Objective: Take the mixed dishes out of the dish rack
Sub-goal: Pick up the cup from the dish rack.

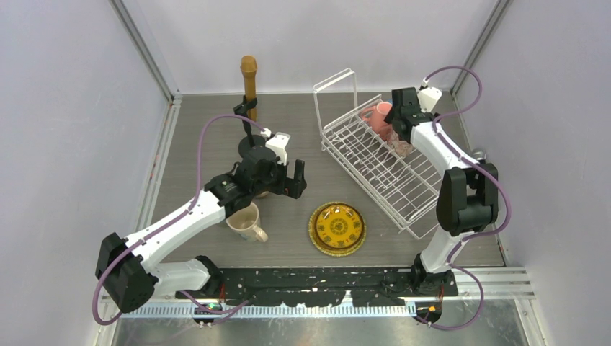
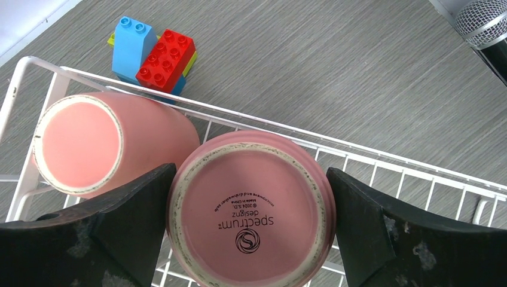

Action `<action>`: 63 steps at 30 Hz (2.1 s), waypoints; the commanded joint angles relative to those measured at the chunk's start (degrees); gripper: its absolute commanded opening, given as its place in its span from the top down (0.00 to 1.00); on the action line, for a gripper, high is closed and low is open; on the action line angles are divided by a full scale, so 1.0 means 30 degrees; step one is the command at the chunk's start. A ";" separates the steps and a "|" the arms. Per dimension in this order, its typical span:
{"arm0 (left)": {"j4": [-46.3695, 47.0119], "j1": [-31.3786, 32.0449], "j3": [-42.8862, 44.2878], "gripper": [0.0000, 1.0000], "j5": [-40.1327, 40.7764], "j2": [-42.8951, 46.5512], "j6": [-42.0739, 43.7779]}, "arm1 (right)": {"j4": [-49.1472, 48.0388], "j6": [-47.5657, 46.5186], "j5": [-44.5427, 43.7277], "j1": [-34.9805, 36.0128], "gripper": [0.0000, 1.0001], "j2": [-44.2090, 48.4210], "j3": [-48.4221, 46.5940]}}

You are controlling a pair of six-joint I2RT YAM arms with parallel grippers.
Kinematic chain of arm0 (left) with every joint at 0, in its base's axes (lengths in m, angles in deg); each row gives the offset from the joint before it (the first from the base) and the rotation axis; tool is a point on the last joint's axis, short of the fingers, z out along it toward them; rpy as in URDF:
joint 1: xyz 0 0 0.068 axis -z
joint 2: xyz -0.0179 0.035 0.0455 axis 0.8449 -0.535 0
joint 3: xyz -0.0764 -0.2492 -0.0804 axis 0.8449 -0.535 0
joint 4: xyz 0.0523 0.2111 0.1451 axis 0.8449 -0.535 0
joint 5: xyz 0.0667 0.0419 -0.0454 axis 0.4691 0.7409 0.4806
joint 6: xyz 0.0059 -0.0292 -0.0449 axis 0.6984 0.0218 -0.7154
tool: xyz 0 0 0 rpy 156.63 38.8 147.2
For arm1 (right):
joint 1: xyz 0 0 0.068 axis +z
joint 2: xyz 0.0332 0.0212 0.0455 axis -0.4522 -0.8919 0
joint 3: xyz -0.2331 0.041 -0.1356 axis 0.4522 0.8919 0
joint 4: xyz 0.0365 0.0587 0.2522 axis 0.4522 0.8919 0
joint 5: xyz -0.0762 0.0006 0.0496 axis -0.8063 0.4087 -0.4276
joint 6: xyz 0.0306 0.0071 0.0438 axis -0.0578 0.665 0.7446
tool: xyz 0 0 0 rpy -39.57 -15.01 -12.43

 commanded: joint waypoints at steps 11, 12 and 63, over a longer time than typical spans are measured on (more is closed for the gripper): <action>0.0972 -0.0009 -0.0018 0.01 -0.0071 0.0549 0.0095 | 0.0977 -0.0597 0.0416 -0.0017 0.88 0.2109 0.0668; 0.0998 -0.0009 -0.0044 0.01 -0.0070 0.0586 0.0097 | 0.0907 -0.0697 0.0366 -0.0018 0.90 0.2271 0.0632; 0.2464 -0.0009 -0.0160 0.01 -0.0788 0.0273 -0.0492 | -0.4947 0.0930 1.2422 -0.4722 1.00 1.0567 0.4356</action>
